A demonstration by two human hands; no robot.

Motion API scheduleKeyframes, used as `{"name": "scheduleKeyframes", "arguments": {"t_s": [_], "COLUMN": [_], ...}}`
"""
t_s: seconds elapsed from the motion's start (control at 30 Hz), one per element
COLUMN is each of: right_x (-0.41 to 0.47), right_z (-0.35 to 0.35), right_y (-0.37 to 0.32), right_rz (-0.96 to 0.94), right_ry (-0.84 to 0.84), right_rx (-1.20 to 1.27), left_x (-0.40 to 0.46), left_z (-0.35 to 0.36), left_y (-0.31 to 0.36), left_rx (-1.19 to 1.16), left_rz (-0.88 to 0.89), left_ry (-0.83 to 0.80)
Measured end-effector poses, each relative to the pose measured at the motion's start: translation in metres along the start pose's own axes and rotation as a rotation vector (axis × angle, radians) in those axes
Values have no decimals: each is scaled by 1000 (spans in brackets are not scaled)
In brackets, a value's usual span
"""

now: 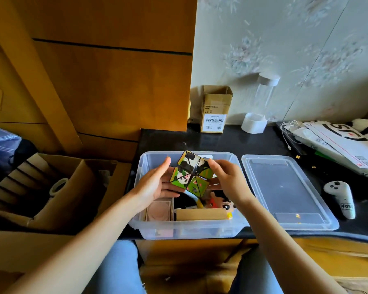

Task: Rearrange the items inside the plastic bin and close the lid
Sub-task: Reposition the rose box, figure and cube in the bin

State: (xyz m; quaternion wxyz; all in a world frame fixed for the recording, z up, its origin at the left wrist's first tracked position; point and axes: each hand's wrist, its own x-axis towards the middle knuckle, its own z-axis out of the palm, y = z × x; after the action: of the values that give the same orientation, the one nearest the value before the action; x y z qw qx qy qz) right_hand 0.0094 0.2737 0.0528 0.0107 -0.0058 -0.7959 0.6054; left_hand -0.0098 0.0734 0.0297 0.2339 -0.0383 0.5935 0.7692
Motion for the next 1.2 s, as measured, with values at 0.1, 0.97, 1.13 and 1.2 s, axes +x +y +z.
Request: {"name": "scheduleKeyframes", "arguments": {"t_s": [0.1,0.97,1.13,1.2], "right_x": [1,16,24,25], "right_z": [10,53,62,63], "right_y": [-2,15,17,18], "right_rz": [23,60,112,132], "right_ry": [-20,-378,-484,-508], "right_rx": [66,-50,-137,-151], "left_x": [-9,-28,-27,-26], "left_z": [-7,-33,-33,-34], "left_y": [3,6,6,4], "left_rx": [103,953,1380,1416], "left_rz": [59,278,310,328], "left_ry": [-69,307,360,337]}}
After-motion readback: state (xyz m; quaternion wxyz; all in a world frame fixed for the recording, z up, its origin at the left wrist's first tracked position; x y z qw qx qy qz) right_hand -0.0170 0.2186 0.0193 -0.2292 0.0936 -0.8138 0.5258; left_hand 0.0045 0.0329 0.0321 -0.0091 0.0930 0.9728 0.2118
